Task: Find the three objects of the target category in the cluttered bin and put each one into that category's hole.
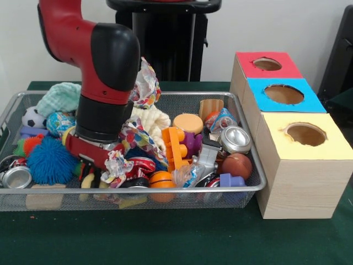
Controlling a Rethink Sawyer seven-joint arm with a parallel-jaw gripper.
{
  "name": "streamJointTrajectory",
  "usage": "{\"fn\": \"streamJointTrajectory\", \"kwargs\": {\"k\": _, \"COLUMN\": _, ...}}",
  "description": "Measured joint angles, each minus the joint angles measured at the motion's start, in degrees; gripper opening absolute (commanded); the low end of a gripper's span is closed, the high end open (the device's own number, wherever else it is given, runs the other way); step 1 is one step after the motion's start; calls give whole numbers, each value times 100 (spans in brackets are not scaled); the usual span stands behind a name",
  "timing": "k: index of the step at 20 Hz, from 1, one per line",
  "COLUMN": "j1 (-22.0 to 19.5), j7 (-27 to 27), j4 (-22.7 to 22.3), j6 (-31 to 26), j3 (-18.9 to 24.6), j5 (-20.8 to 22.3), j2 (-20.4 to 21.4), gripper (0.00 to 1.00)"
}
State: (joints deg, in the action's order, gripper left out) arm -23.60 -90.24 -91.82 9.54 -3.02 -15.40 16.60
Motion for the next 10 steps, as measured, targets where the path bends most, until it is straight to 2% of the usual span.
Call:
{"fn": "streamJointTrajectory", "kwargs": {"k": 5, "j1": 603, "j7": 0, "j4": 73, "j6": -4, "j3": -611, "j5": 15, "j2": 4, "gripper": 0}}
{"fn": "streamJointTrajectory", "kwargs": {"k": 10, "j1": 1357, "j7": 0, "j4": 85, "j6": 131, "j3": -1307, "j5": 397, "j2": 82, "gripper": 0}}
